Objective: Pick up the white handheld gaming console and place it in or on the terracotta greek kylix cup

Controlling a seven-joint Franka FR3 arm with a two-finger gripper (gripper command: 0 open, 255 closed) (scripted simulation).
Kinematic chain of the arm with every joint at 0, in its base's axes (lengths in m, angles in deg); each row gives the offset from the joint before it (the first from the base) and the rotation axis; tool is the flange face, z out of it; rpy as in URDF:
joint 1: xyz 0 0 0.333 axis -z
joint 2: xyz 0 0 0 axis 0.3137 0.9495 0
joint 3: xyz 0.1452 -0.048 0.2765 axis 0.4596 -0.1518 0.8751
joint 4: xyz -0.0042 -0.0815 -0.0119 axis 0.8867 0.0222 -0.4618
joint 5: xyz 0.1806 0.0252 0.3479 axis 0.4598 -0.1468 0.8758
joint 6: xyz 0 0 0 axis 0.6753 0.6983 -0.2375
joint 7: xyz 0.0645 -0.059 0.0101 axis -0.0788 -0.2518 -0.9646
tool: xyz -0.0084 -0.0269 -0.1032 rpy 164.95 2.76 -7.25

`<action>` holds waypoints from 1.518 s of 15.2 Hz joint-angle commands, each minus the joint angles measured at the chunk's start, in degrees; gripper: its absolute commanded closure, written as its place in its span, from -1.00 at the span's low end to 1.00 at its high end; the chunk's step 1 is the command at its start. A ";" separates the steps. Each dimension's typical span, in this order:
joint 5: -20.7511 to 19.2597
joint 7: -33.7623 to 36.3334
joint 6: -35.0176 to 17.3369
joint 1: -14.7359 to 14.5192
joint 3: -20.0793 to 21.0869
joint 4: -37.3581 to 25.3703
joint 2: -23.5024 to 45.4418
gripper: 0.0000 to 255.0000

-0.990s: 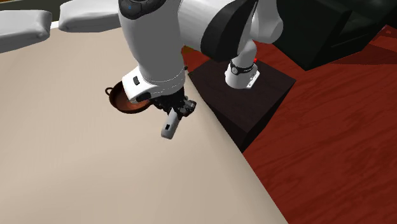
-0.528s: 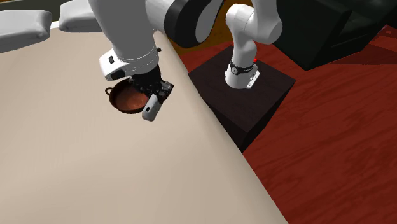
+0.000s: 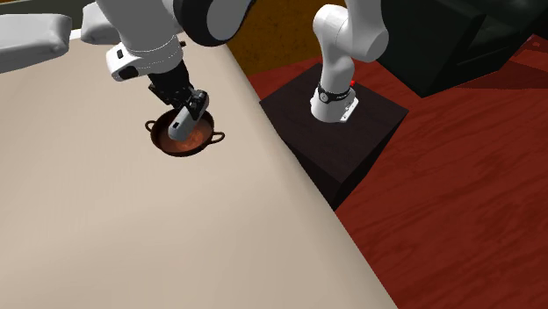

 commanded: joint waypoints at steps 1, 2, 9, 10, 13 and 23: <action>-0.07 -2.82 -0.29 1.43 -1.38 -1.37 1.39 1.00; -0.07 -4.15 -0.26 2.12 -2.00 -2.11 1.97 1.00; 0.12 -8.21 -2.92 4.40 -3.95 -2.96 5.11 1.00; 0.13 -8.16 -3.64 4.42 -3.95 -2.50 5.37 1.00; 0.15 -8.03 -5.79 4.46 -3.96 -1.18 6.21 1.00; 0.24 -7.75 -10.73 4.56 -3.97 1.41 8.58 1.00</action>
